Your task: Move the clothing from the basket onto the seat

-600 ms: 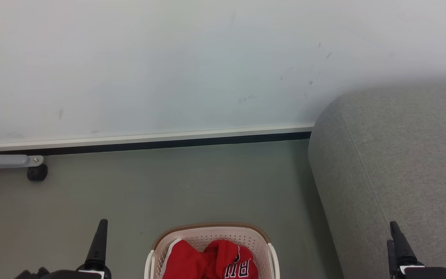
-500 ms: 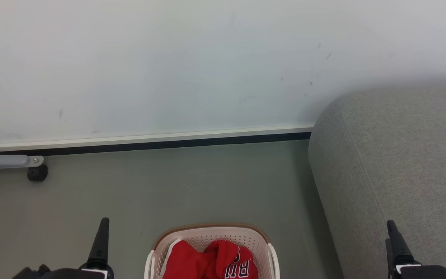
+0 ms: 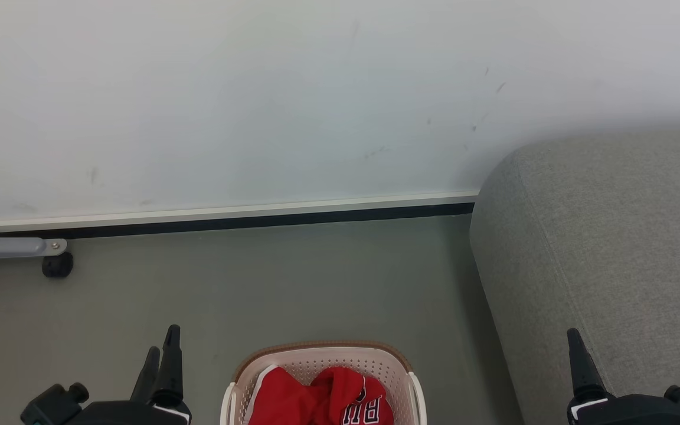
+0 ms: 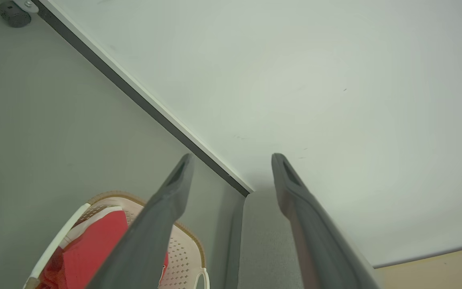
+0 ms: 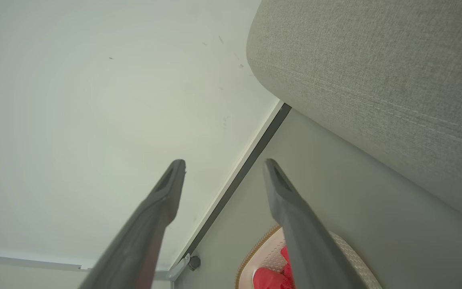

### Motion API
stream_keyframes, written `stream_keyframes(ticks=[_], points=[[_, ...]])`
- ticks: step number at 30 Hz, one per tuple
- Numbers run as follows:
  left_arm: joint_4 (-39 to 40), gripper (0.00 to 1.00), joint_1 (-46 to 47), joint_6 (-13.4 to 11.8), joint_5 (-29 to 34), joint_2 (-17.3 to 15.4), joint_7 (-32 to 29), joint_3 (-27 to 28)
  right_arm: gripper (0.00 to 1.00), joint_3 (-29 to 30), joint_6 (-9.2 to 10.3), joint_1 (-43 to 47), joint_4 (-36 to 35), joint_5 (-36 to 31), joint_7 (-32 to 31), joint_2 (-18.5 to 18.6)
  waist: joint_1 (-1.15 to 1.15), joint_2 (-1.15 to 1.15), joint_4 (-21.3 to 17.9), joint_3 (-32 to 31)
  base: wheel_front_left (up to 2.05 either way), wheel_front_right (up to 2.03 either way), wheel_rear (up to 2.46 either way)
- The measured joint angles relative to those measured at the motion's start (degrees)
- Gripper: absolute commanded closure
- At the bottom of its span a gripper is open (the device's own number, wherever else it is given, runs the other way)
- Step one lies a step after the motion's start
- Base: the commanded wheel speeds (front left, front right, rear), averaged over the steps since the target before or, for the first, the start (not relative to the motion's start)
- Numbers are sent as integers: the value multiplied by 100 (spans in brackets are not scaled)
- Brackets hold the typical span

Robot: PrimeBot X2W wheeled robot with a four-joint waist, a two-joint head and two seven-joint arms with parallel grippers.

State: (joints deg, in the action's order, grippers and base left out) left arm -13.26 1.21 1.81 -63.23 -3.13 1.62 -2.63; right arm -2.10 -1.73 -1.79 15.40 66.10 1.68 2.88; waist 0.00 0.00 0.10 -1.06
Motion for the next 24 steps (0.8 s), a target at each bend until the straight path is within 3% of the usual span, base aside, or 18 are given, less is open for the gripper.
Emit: stream_keyframes(ticks=[24], points=[[242, 0, -291, -386, 2529, -155, 525, -166, 0, -594, 334, 57, -135, -2080, 506, 145, 0, 0, -17, -35, 0, 0, 0]])
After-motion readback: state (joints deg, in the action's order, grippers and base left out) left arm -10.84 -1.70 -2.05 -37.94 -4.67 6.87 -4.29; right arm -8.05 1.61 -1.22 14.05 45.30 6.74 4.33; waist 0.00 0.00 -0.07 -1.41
